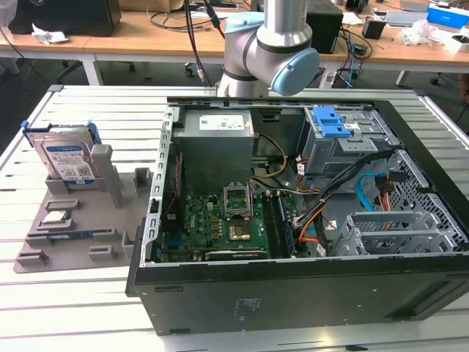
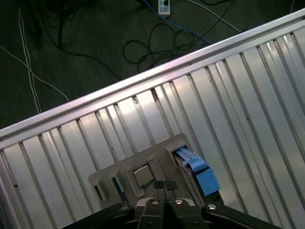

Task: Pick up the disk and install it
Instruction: 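Pick up the disk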

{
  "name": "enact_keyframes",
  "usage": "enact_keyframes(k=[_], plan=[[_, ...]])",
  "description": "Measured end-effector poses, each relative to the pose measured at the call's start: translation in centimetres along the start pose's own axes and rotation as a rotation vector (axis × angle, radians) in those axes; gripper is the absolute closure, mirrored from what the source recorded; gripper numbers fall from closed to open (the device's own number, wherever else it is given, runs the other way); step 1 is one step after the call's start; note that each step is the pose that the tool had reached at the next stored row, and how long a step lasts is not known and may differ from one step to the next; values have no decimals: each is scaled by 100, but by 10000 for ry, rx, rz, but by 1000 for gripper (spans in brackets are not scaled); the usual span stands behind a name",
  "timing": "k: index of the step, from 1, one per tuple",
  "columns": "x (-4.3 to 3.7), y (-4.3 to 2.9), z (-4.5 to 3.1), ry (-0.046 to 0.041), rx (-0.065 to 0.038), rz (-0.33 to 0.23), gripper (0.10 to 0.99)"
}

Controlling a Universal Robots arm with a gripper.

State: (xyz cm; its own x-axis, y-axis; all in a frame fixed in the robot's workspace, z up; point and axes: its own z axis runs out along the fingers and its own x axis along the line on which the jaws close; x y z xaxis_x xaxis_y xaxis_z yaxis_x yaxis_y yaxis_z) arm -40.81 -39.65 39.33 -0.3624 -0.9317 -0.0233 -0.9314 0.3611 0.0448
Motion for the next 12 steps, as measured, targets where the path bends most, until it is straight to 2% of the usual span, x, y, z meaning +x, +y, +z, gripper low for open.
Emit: enact_keyframes(k=[8,12], plan=[[0,0,0,54,-28,-1213,980],[0,0,0,73,-38,-1653,980]])
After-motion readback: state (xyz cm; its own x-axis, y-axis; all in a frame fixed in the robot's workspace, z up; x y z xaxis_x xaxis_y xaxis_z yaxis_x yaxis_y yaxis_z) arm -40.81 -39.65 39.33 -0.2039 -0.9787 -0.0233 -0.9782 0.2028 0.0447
